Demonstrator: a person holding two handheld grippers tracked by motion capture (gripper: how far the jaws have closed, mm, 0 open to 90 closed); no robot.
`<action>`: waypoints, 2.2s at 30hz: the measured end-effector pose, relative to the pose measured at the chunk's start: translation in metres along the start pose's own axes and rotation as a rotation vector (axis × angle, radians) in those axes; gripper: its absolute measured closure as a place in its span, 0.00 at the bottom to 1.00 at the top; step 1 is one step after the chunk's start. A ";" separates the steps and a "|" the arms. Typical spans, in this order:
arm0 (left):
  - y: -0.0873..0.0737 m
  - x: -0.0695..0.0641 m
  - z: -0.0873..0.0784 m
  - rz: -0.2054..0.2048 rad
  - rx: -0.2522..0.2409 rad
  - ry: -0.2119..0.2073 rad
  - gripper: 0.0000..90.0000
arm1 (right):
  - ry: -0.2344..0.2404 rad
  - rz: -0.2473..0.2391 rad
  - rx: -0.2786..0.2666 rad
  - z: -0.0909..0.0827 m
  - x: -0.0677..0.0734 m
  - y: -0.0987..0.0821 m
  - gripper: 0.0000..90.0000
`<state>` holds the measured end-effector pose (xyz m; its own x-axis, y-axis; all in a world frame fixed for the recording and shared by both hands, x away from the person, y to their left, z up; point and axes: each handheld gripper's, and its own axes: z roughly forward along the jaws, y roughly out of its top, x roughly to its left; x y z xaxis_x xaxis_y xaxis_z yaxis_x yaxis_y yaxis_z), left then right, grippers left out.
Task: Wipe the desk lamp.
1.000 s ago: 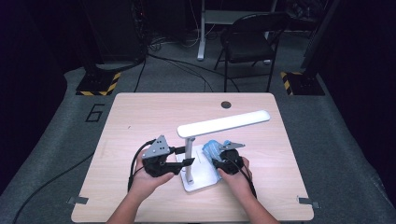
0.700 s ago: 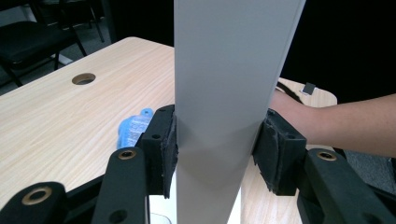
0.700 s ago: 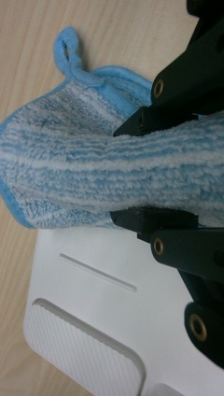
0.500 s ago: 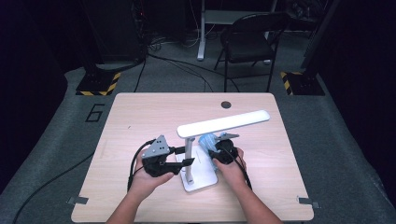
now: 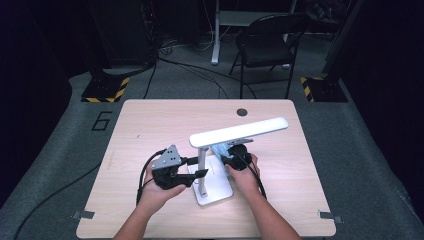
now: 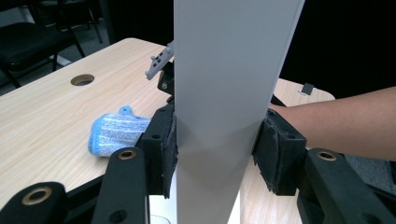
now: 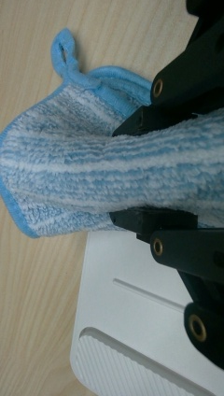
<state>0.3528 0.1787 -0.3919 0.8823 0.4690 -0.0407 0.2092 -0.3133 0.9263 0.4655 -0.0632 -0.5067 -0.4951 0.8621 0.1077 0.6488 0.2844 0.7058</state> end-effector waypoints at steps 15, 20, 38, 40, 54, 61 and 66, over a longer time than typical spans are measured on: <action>0.000 -0.002 0.000 0.011 0.005 0.021 0.58 | 0.046 -0.019 0.007 -0.025 0.004 -0.023 0.71; 0.000 -0.002 0.000 0.010 0.002 0.021 0.58 | 0.061 -0.045 0.007 -0.035 0.004 -0.034 0.71; 0.001 0.002 0.004 -0.004 0.001 0.026 0.58 | 0.064 -0.079 -0.006 -0.063 0.000 -0.057 0.71; 0.001 0.002 0.006 -0.005 -0.010 0.039 0.58 | 0.065 -0.076 -0.016 -0.065 -0.001 -0.058 0.71; 0.006 0.012 0.015 -0.018 -0.012 0.056 0.58 | 0.056 -0.069 -0.037 -0.088 -0.003 -0.059 0.70; 0.008 0.017 0.020 -0.025 -0.020 0.071 0.58 | 0.077 -0.035 -0.068 -0.095 0.001 -0.062 0.70; 0.008 0.019 0.023 -0.032 -0.027 0.081 0.58 | 0.071 -0.080 -0.062 -0.089 0.011 -0.064 0.69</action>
<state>0.3811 0.1662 -0.3938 0.8383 0.5436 -0.0410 0.2242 -0.2752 0.9349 0.3675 -0.1089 -0.4886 -0.5853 0.8050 0.0972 0.5695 0.3227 0.7560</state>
